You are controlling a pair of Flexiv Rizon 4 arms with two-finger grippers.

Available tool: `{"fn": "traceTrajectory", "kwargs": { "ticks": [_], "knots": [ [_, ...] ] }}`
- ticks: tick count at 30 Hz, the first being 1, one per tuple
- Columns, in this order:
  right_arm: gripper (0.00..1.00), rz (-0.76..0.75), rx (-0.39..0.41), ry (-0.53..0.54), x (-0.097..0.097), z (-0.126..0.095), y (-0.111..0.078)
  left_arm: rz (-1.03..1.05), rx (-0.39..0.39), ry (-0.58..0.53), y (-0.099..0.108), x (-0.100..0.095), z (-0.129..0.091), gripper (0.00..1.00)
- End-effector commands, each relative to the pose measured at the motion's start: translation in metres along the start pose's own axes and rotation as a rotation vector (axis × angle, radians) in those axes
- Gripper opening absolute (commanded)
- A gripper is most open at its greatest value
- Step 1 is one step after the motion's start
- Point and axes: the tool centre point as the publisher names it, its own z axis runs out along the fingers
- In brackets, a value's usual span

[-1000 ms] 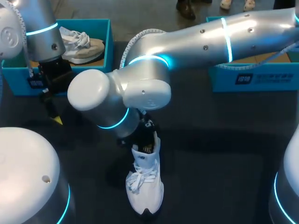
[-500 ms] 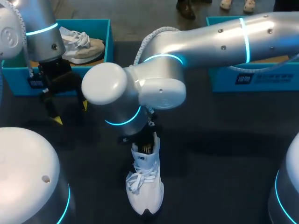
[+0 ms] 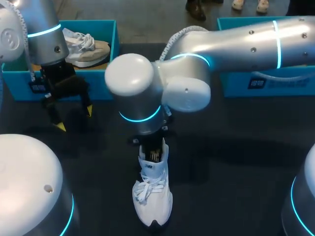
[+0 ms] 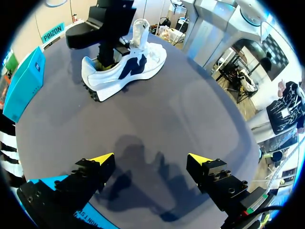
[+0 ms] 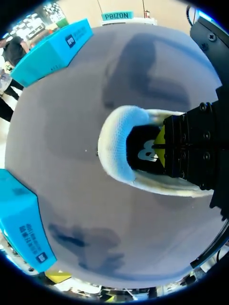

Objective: Take the shoe out of the shoebox, open the shoe tongue, remove and reinsert the insole, then place the shoe into the shoebox

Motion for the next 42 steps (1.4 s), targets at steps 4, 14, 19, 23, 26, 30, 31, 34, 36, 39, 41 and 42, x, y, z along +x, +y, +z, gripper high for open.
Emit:
{"fn": "traceTrajectory", "kwargs": {
  "ticks": [4, 14, 19, 23, 26, 30, 31, 34, 36, 39, 41, 42],
  "knots": [
    [0.00, 0.028, 0.023, 0.035, 0.004, 0.021, -0.010, 0.000, -0.003, 0.000, 0.000, 0.001, 0.000, 1.00],
    [0.00, 0.030, 0.023, 0.039, 0.005, 0.005, -0.021, 0.000, -0.003, 0.000, 0.000, 0.001, 0.000, 1.00],
    [0.00, 0.021, 0.014, 0.020, 0.006, -0.014, -0.018, 0.000, -0.003, 0.000, 0.000, 0.001, 0.000, 1.00],
    [0.00, 0.011, 0.035, 0.017, 0.005, -0.018, -0.015, 0.000, -0.003, 0.000, 0.000, 0.001, 0.000, 1.00],
    [0.00, 0.011, 0.051, 0.025, 0.003, -0.018, -0.014, 0.000, -0.003, 0.000, 0.000, 0.001, 0.000, 1.00],
    [0.00, 0.012, 0.083, 0.036, 0.002, -0.019, -0.014, 0.000, -0.003, 0.000, 0.000, 0.001, 0.000, 1.00],
    [0.00, 0.013, 0.087, 0.036, 0.002, -0.019, -0.014, 0.000, -0.003, 0.000, 0.000, 0.001, 0.000, 1.00],
    [0.00, 0.016, 0.102, 0.021, 0.002, -0.025, -0.016, 0.000, -0.003, 0.000, 0.000, 0.001, 0.000, 1.00],
    [0.09, 0.021, 0.105, 0.015, 0.001, -0.028, -0.017, 0.000, -0.003, 0.000, 0.000, 0.001, 0.000, 1.00],
    [0.12, 0.026, 0.119, 0.025, -0.003, -0.028, -0.018, 0.000, -0.003, 0.000, 0.000, 0.001, 0.000, 1.00],
    [0.13, 0.026, 0.134, 0.033, -0.004, -0.029, -0.019, 0.000, -0.003, 0.000, 0.000, 0.001, 0.000, 1.00],
    [0.14, 0.026, 0.135, 0.032, -0.004, -0.030, -0.020, 0.000, -0.003, 0.000, 0.000, 0.001, 0.000, 1.00]
  ]
}}
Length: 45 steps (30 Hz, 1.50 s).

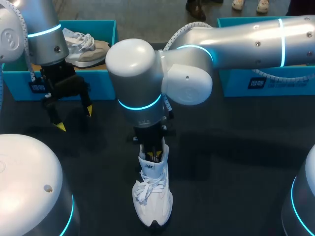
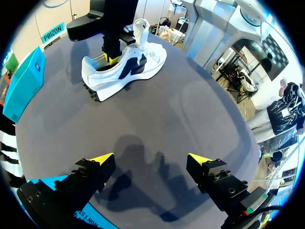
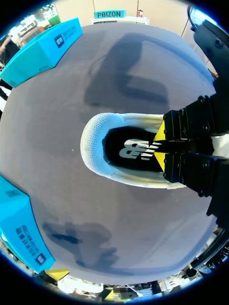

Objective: Take the shoe out of the shoebox, open the shoe tongue, remove and reinsert the insole, then place the shoe into the shoebox

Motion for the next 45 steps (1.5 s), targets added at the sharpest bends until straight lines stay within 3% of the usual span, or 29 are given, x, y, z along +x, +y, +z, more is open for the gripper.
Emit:
{"fn": "traceTrajectory", "kwargs": {
  "ticks": [1, 20, 26, 29, 45],
  "knots": [
    [0.16, 0.000, 0.013, 0.015, -0.006, -0.002, -0.001, 0.000, -0.003, 0.000, 0.000, 0.001, 0.000, 1.00],
    [0.50, -0.011, 0.087, 0.054, 0.000, -0.004, -0.015, 0.000, -0.003, 0.000, 0.000, 0.001, 0.000, 1.00],
    [0.90, -0.010, 0.108, 0.046, 0.002, -0.009, -0.022, 0.000, -0.003, 0.000, 0.000, 0.001, 0.000, 1.00],
    [0.99, -0.010, 0.110, 0.044, 0.004, -0.012, -0.026, 0.000, -0.003, 0.000, 0.000, 0.001, 0.000, 1.00],
    [1.00, -0.019, 0.116, 0.023, 0.013, -0.029, -0.038, 0.000, -0.003, 0.000, 0.000, 0.001, 0.000, 1.00]
  ]
}}
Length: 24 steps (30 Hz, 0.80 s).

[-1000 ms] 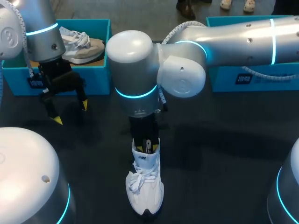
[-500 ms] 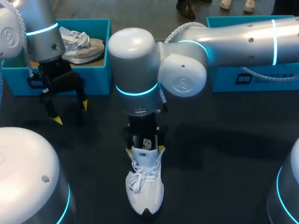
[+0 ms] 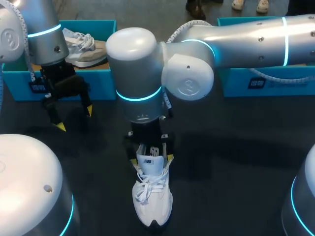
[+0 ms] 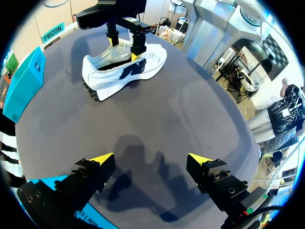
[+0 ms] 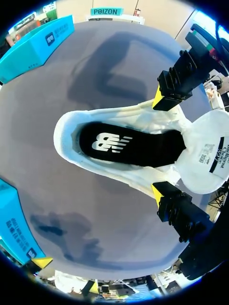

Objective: Take the shoe out of the shoebox, open the shoe tongue, remove and reinsert the insole, then place the shoe into the shoebox

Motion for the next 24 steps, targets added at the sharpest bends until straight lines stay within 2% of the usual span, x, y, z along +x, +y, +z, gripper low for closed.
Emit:
{"fn": "traceTrajectory", "kwargs": {
  "ticks": [1, 16, 24],
  "knots": [
    [1.00, -0.004, -0.001, -0.011, 0.006, -0.004, -0.004, 0.000, -0.003, 0.000, 0.000, 0.001, -0.001, 1.00],
    [1.00, 0.017, 0.020, -0.014, 0.004, -0.004, -0.019, 0.000, -0.003, 0.000, 0.000, 0.001, -0.001, 1.00],
    [1.00, 0.038, 0.019, -0.030, 0.002, -0.015, -0.030, 0.000, -0.003, 0.000, 0.000, 0.001, -0.001, 1.00]
  ]
}}
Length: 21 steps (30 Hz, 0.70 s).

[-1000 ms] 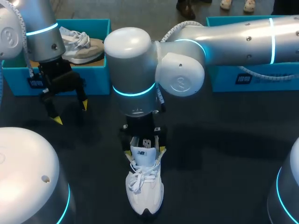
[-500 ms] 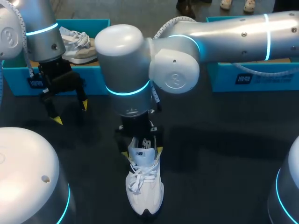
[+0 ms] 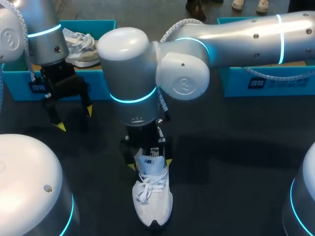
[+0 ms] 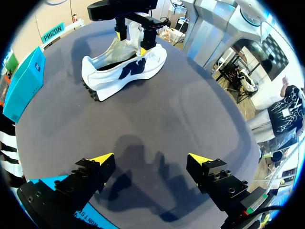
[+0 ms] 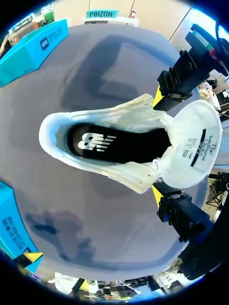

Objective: Take the shoe out of the shoebox, open the shoe tongue, remove and reinsert the insole, then place the shoe into the shoebox

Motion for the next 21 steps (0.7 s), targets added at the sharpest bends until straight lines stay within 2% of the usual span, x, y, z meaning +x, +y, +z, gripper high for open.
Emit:
{"fn": "traceTrajectory", "kwargs": {
  "ticks": [1, 13, 21],
  "knots": [
    [1.00, 0.020, -0.011, -0.005, -0.001, -0.006, -0.009, 0.000, -0.003, 0.000, 0.000, 0.001, -0.001, 1.00],
    [1.00, 0.052, -0.013, -0.021, -0.001, -0.018, -0.031, 0.000, -0.003, 0.000, 0.000, 0.001, -0.001, 1.00],
    [1.00, 0.076, -0.035, -0.007, 0.002, -0.029, -0.057, 0.000, -0.003, 0.000, 0.000, 0.001, -0.001, 1.00]
  ]
}}
